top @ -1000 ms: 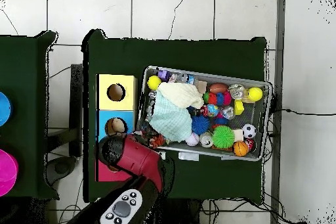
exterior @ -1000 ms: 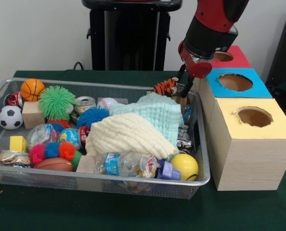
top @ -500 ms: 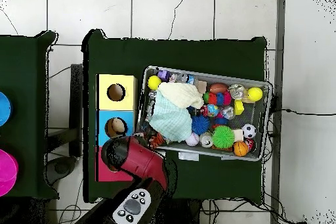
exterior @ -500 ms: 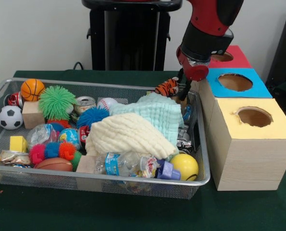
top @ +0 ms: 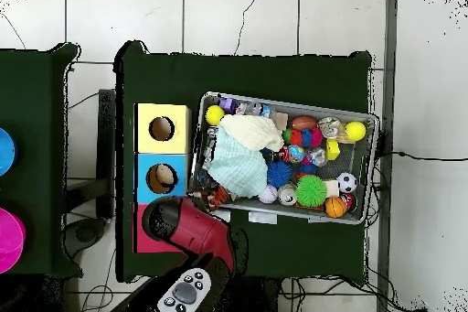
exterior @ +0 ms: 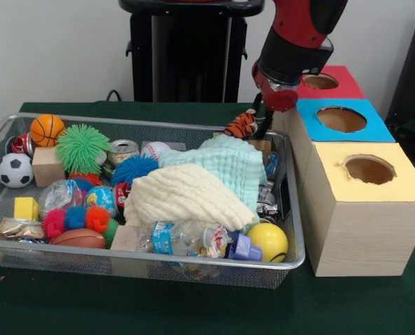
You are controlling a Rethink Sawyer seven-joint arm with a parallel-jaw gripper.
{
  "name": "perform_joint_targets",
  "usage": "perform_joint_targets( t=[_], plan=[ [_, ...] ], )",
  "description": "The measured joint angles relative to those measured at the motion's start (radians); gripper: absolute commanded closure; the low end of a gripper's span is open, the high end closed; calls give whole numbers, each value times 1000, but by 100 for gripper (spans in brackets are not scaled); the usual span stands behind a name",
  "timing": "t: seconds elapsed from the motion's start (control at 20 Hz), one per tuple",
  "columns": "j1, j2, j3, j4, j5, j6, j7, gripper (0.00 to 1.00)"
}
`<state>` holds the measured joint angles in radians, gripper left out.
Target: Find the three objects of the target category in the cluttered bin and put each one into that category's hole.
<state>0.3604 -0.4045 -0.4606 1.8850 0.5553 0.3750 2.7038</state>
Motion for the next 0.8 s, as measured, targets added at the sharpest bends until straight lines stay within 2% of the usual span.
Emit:
perform_joint_targets(
  t=[0.1, 0.15, 0.8],
  plan=[
    [0, -4, 0, 3, -6, 0, 0, 0],
    [0, -17, -2, 5, -17, -1, 0, 100],
    [0, -20, -5, 5, -56, -3, 0, 100]
  ],
)
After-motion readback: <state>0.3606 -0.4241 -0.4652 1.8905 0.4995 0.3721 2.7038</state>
